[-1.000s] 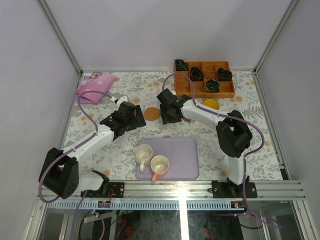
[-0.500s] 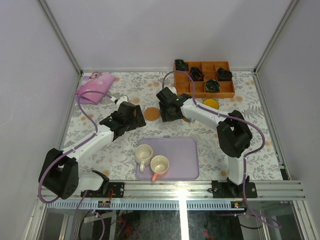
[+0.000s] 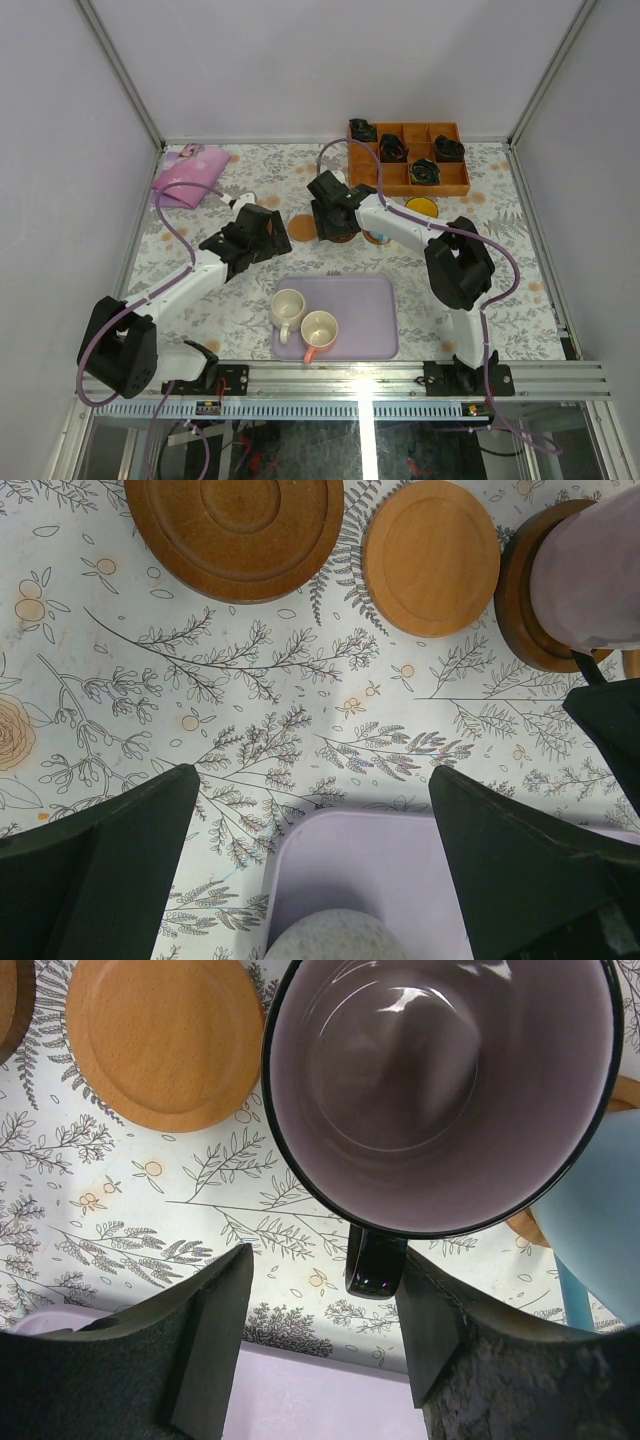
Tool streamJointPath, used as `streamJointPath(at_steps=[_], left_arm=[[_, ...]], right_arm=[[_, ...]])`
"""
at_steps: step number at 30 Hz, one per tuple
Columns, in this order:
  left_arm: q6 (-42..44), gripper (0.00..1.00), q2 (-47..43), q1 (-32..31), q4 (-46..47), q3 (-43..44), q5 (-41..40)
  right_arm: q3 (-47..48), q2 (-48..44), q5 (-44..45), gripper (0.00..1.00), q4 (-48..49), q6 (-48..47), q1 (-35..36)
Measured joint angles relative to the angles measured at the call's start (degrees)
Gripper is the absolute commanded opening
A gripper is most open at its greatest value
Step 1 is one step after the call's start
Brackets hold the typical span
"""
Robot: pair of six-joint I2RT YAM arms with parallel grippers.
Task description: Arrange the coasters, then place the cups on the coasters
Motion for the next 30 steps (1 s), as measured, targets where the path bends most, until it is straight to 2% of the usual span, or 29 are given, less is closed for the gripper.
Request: streamJointPath(at_steps=[15,19,23,30], left_arm=[[0.00,1.00,0.00,0.00,0.02,-0.02,0.00],[0.04,1.00,-0.02,0.00,0.00,-0.02,0.00],[0.92,1.00,-0.90,0.00,-0.09,-0.22,0.11],[4.72,1.00,-5.66,0.00,-2.73,-0.22,2.67]], right_arm=[[0.00,0.00,-2.08,0.65,0.00,0.00,0.00],[0.00,0.00,-2.05,0.69,-0.04,0.04,0.00],[0.00,0.00,-1.60,0.78,-0.13,0.22,0.00],[-2.86,-3.56,-1.44,0.79,-0.98,0.46,0.00]])
